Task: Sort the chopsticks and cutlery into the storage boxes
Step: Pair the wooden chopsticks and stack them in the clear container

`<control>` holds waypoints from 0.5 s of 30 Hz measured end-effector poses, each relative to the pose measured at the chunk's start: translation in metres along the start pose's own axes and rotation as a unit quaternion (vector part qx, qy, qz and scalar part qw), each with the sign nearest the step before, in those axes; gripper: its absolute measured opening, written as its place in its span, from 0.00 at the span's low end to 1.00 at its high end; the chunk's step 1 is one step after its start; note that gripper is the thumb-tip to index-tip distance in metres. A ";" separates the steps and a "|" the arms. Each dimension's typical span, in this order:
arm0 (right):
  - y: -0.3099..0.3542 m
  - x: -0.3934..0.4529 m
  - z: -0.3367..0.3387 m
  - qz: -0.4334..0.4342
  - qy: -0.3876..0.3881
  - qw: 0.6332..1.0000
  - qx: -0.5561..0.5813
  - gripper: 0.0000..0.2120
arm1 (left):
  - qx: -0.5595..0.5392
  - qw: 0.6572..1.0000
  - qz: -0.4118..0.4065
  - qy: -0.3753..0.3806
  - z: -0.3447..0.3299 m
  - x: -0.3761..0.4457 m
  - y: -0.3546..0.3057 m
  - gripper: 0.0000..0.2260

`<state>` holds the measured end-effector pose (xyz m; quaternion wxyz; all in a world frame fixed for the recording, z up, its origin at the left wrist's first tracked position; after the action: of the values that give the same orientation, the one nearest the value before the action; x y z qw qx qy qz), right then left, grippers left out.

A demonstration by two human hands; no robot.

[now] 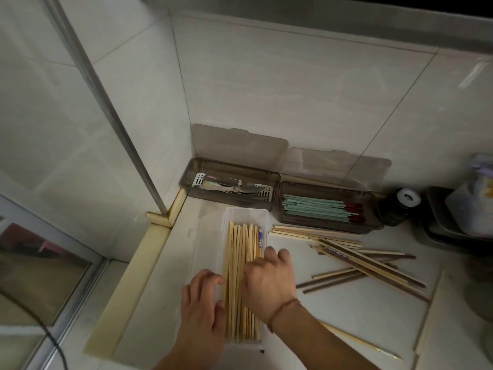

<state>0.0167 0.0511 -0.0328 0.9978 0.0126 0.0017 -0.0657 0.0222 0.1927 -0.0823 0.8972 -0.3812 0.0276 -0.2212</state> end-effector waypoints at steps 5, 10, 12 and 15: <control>0.000 0.012 -0.019 0.014 0.094 0.992 -0.086 0.09 | -0.004 1.000 -0.003 0.000 0.001 0.000 -0.001 0.20; -0.014 0.006 -0.020 0.021 -0.055 0.997 0.050 0.09 | -0.007 1.000 -0.005 -0.001 0.001 0.000 0.000 0.18; -0.033 0.005 -0.013 0.004 -0.135 0.974 0.181 0.10 | -0.009 1.000 -0.003 0.001 0.000 0.000 0.000 0.18; -0.090 0.004 -0.012 -0.073 -0.212 0.950 0.217 0.10 | -0.009 1.000 -0.006 0.001 0.000 0.000 0.000 0.18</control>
<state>0.0092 -0.0380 -0.0473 0.9408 0.2143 -0.2233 -0.1380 0.0221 0.1926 -0.0829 0.8925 -0.3891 0.0287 -0.2265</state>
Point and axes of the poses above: each hand's wrist, its own x-axis towards the middle knuckle, its own z-axis out of the back of the hand, y = z × x, the point moved 6 cm from there along x, towards the middle knuckle, and after that the axes turned 1 degree about -y, right-handed, at the moved point
